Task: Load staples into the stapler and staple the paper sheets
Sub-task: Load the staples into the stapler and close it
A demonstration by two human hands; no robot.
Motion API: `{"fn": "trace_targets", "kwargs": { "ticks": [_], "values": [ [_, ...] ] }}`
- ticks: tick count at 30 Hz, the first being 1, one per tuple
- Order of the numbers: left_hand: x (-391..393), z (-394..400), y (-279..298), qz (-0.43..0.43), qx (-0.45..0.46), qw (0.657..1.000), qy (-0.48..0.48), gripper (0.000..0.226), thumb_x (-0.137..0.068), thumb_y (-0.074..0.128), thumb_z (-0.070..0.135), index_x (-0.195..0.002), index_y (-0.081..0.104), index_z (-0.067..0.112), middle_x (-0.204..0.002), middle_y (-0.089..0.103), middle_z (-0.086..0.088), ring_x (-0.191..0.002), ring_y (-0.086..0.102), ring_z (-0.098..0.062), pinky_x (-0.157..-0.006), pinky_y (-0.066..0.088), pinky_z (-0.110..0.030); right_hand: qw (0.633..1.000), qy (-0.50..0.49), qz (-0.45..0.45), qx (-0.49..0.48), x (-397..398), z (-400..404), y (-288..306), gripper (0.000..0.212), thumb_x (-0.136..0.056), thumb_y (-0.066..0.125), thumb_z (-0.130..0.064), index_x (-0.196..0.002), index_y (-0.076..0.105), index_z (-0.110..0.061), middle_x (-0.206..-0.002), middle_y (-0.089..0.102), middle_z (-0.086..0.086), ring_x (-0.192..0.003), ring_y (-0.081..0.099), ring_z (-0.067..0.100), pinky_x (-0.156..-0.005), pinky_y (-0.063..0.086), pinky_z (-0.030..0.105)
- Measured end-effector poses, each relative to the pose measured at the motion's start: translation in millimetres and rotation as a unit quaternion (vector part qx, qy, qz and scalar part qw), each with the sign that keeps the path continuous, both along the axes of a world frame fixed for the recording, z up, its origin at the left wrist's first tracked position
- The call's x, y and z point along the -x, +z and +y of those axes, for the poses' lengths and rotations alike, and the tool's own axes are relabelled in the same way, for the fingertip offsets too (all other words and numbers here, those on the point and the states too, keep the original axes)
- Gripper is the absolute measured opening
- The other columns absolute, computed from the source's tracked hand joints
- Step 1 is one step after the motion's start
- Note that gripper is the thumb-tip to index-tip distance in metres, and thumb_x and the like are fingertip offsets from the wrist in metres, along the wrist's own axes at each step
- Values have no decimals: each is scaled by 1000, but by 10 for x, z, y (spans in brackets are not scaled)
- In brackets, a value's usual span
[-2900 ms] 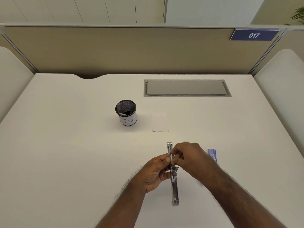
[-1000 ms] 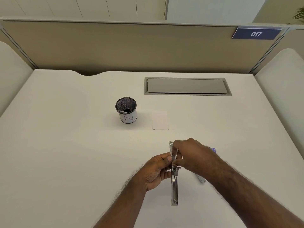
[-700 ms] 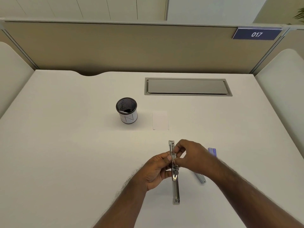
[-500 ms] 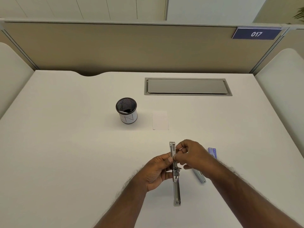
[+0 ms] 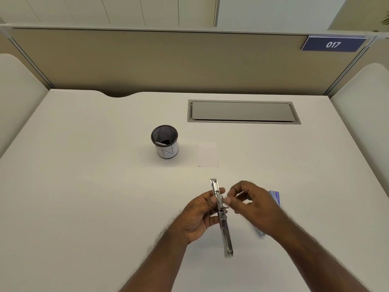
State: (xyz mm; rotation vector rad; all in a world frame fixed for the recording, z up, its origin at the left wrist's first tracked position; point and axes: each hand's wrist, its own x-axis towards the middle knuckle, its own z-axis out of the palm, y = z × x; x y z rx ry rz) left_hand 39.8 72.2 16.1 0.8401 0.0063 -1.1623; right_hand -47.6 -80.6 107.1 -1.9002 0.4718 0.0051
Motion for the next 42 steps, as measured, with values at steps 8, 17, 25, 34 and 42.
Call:
{"fn": "trace_targets", "kwargs": {
  "ticks": [8,17,25,34,42],
  "values": [
    [0,-45,36,12,-8,1000,27,28,-86,64,20,-112,72,13,-95,68,-6,-81,68,-18,-71,60,-33,981,40,-92,167,131,49,-71,15,-82,76,-12,-81,68,-24,-83,61,-14,-85,64,5,-71,57,23],
    [71,-89,72,-30,-8,999,-14,35,-84,70,27,-115,69,10,-88,68,-8,-80,67,-19,-73,59,-34,956,33,-80,281,14,65,-103,6,-88,68,-14,-88,73,-17,-86,64,-6,-80,62,9,-73,55,31],
    [67,-91,88,-33,0,999,-15,35,-82,71,28,-113,70,12,-92,66,-8,-84,63,-16,-72,59,-33,949,69,-11,308,-36,88,-92,23,-93,58,-29,-113,71,-32,-94,55,-16,-83,58,5,-74,53,28],
    [-47,-51,107,-6,5,998,62,26,-87,65,18,-111,72,13,-97,69,-3,-78,67,-18,-68,59,-33,989,9,146,25,230,183,-189,47,-75,78,-38,-114,52,-36,-106,62,-15,-75,68,2,-62,53,19],
    [-90,-37,94,-16,-15,993,112,28,-82,65,15,-109,66,6,-86,69,-4,-79,70,-22,-72,59,-33,986,-126,99,-56,361,234,-273,20,-79,77,-15,-93,69,-26,-86,72,-5,-61,70,14,-73,61,41]
  ]
}}
